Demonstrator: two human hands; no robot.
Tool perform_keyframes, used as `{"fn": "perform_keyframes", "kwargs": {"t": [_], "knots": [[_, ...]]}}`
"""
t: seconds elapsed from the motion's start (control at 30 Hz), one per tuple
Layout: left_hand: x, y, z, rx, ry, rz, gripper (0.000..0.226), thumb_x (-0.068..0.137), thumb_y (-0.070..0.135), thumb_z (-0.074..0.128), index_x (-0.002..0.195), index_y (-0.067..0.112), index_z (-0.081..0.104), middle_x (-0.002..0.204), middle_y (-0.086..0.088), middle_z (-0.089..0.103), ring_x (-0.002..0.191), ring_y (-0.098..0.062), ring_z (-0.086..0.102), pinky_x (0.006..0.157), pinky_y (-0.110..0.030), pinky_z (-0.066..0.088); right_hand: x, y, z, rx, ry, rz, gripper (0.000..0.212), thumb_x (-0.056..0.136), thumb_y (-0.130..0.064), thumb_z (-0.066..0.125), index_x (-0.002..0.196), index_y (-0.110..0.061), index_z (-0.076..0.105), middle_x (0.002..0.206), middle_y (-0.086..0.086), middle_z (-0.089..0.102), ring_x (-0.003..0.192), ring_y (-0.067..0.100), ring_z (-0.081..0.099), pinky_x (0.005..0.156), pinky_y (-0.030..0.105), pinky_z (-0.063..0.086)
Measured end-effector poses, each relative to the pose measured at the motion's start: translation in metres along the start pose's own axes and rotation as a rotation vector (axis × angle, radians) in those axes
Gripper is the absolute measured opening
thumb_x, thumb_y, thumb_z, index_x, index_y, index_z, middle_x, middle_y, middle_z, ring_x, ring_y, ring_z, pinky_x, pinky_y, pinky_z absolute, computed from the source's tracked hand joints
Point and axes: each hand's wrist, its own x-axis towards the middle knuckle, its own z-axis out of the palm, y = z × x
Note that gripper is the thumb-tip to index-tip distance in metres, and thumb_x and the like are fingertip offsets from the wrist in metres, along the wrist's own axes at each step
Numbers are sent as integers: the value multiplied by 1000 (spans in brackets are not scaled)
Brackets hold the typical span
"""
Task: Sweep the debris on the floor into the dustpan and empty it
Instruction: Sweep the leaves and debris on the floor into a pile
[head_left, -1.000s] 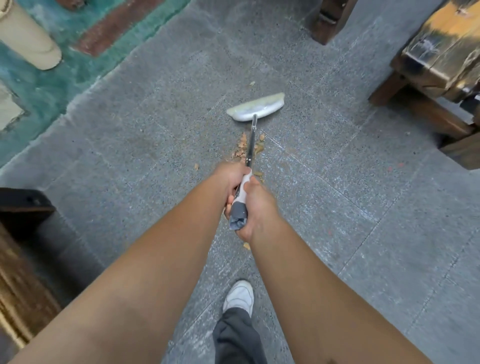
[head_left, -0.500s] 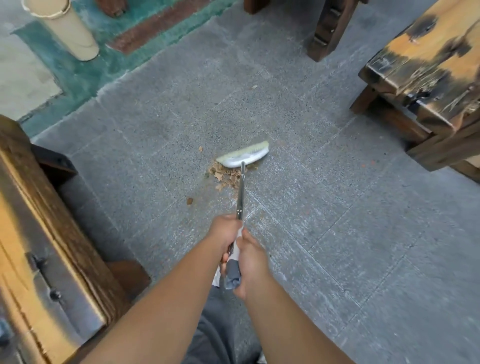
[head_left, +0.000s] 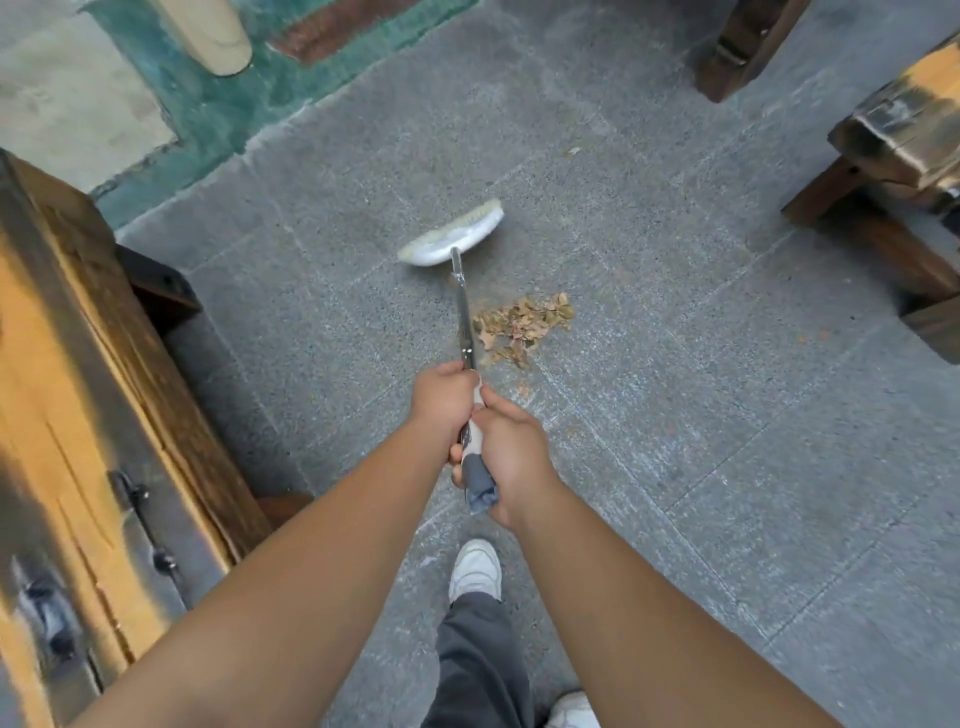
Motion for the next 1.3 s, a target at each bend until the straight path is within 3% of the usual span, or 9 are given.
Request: {"fn": "perform_keyframes", "kwargs": {"t": [0.17, 0.3, 0.4, 0.53, 0.67, 0.83, 1.0, 1.17, 1.3], "knots": [[73, 54, -56, 42, 83, 59, 27, 85, 3, 54, 62, 16, 59, 73, -9, 62, 75, -22, 57, 72, -32, 45, 50, -26, 91, -138, -76, -14, 34, 98, -13, 49, 126, -32, 57, 53, 5, 58, 39, 13, 47, 35, 18, 37], [142, 104, -107, 163, 169, 86, 25, 83, 19, 58, 60, 11, 56, 72, -17, 63, 64, -23, 56, 55, -27, 42, 99, -51, 174, -291, -124, -14, 25, 100, -18, 42, 84, -28, 58, 60, 9, 55, 38, 12, 47, 39, 18, 36], [174, 126, -128, 171, 191, 3, 28, 87, 20, 58, 62, 11, 53, 53, -10, 52, 32, -18, 46, 34, -13, 34, 136, -59, 215, -328, -129, 46, 26, 100, -24, 40, 84, -26, 61, 54, 7, 55, 41, 14, 46, 47, 25, 31], [191, 117, -127, 235, 109, -94, 27, 89, 6, 50, 62, 7, 48, 51, -13, 47, 27, -19, 44, 35, -19, 38, 164, -45, 217, -396, -93, 129, 24, 98, -19, 38, 84, -10, 55, 55, 8, 54, 42, 15, 44, 46, 24, 34], [193, 92, -112, 106, 137, -116, 14, 89, 1, 54, 75, 3, 55, 65, -14, 59, 46, -25, 59, 55, -37, 51, 162, -31, 188, -398, -86, 134, 23, 99, -23, 42, 97, -12, 62, 55, 7, 57, 36, 13, 47, 43, 22, 37], [177, 41, -71, -8, 131, -180, 18, 83, -4, 54, 100, -4, 60, 79, -17, 63, 61, -28, 64, 45, -30, 51, 138, -20, 120, -365, -94, 158, 20, 101, -25, 42, 103, -23, 62, 62, 6, 59, 42, 13, 49, 44, 24, 38], [110, -16, -5, -117, 122, -245, 16, 84, -8, 51, 81, 4, 60, 66, -14, 57, 52, -25, 58, 41, -25, 46, 91, -14, 19, -381, -102, 156, 31, 101, -20, 42, 81, -34, 59, 56, 7, 55, 43, 16, 46, 42, 25, 36], [19, -68, 79, -182, 103, -270, 24, 85, -8, 51, 67, 6, 58, 64, -13, 52, 54, -22, 52, 46, -25, 42, 37, -19, -98, -411, -75, 195, 30, 102, -18, 40, 97, -38, 61, 61, 9, 58, 45, 18, 48, 41, 24, 38], [-55, -89, 144, -239, 105, -279, 20, 85, -7, 50, 74, 9, 57, 76, -13, 51, 65, -22, 51, 55, -30, 41, -10, -38, -181, -499, -63, 213, 32, 101, -17, 41, 87, -40, 59, 67, 12, 59, 48, 20, 48, 44, 26, 38]]}}
